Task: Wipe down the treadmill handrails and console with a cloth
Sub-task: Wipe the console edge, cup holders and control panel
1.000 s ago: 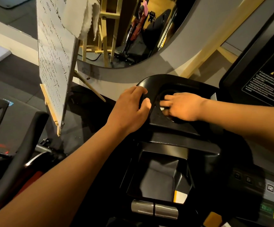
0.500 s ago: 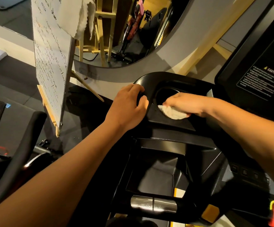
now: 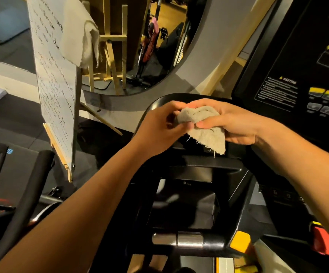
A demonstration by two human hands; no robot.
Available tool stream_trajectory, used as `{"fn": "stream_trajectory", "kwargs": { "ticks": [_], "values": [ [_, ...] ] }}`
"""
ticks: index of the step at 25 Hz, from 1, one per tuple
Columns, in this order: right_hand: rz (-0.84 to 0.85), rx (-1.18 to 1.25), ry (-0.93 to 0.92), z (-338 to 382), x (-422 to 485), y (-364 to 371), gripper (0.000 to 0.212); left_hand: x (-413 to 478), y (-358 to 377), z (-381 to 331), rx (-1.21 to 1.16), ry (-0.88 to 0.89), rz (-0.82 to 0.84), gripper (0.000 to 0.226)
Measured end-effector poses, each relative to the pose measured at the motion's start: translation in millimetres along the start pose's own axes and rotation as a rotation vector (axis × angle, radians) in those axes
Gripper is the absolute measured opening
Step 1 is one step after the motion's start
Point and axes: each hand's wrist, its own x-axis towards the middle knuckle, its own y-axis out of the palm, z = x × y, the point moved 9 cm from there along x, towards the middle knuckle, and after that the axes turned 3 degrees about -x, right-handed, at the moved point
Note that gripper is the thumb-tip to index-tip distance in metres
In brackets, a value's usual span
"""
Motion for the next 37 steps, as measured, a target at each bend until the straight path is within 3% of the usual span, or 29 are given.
{"fn": "stream_trajectory", "kwargs": {
  "ticks": [3, 6, 8, 11, 12, 14, 16, 19, 24, 29, 32, 37],
  "values": [
    [-0.145, -0.333, 0.036, 1, -14, -19, 0.059, 3, -11, 4, -0.050, -0.125, -0.053, 0.020],
    [-0.167, -0.665, -0.045, 4, -20, -20, 0.035, 1, -4, 4, -0.145, -0.188, -0.009, 0.016],
    [-0.246, -0.682, -0.132, 11, -22, -22, 0.025, 4, 2, -4, -0.095, -0.133, 0.008, 0.019],
    [-0.168, -0.437, -0.109, 7, -27, -18, 0.043, 10, 6, -18, 0.001, -0.014, 0.038, 0.025],
    [-0.111, -0.490, -0.101, 6, -27, -13, 0.048, 11, 10, -24, 0.039, 0.019, 0.077, 0.027],
    [-0.072, -0.672, -0.106, 4, -27, -5, 0.037, 16, 21, -37, 0.090, 0.071, 0.150, 0.028],
    [-0.199, -0.729, -0.162, 14, -28, -12, 0.025, 27, 20, -49, 0.072, 0.069, 0.128, 0.031],
    [-0.392, -0.792, -0.276, 34, -38, -32, 0.030, 41, 6, -55, -0.004, 0.045, 0.062, 0.023],
    [-0.248, -1.141, -0.145, -7, -36, -24, 0.034, 21, 37, -27, 0.111, 0.040, 0.266, 0.015],
    [-0.090, -1.009, 0.052, -24, -26, -17, 0.008, 6, 23, -4, 0.234, 0.014, 0.313, 0.010],
    [0.015, -1.081, 0.191, -33, -15, -8, 0.018, 0, 26, 3, 0.302, -0.006, 0.379, 0.008],
    [0.057, -0.490, 0.147, -20, -2, 30, 0.030, 3, 12, -4, 0.299, -0.025, 0.303, 0.022]
  ]
}}
